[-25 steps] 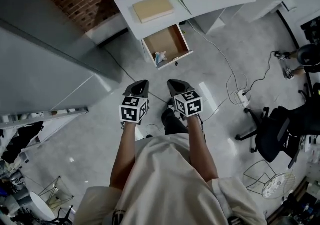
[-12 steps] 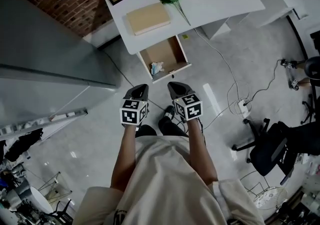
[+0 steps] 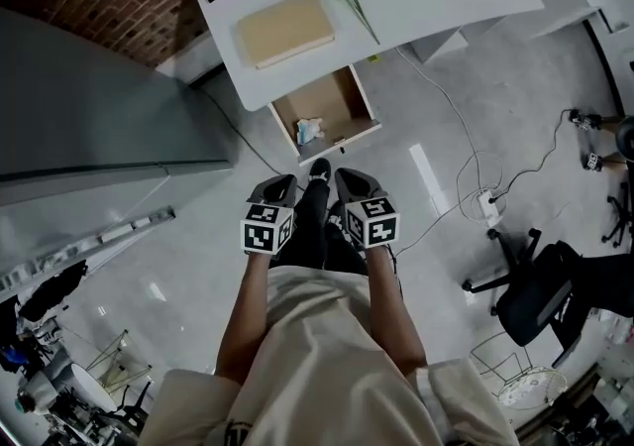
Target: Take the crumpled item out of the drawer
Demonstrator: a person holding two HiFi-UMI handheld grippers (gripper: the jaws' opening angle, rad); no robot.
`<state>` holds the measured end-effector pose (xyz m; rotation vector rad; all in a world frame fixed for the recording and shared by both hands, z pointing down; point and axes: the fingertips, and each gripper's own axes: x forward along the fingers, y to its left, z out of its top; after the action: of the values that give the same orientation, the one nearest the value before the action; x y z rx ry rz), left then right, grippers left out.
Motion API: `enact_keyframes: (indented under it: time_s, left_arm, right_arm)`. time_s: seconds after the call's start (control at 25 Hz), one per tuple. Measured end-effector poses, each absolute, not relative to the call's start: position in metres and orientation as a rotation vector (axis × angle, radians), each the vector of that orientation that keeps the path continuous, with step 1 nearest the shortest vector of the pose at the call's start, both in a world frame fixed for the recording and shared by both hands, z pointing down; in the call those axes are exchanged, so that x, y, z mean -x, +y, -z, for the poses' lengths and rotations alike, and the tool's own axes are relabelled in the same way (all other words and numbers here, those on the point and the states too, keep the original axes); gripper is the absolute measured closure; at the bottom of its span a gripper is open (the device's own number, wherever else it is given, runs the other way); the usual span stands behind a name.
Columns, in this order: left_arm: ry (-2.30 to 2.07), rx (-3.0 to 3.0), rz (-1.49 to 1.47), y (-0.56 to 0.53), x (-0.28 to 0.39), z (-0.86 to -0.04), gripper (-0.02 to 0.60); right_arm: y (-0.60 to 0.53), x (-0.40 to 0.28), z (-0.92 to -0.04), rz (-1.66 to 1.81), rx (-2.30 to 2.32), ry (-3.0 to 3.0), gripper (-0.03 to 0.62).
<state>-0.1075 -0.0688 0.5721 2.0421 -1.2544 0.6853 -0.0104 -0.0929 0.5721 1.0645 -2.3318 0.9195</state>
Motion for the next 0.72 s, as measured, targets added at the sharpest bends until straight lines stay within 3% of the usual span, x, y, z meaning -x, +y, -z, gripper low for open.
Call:
enact_keyframes:
  time_s: [0.72]
  left_arm:
    - [-1.175,-1.953,-0.822,-0.178,0.12,-0.712,0.565]
  right_arm:
    - [-0.155,0.017,-0.666,-1.079,-1.004,-2.226,0.569]
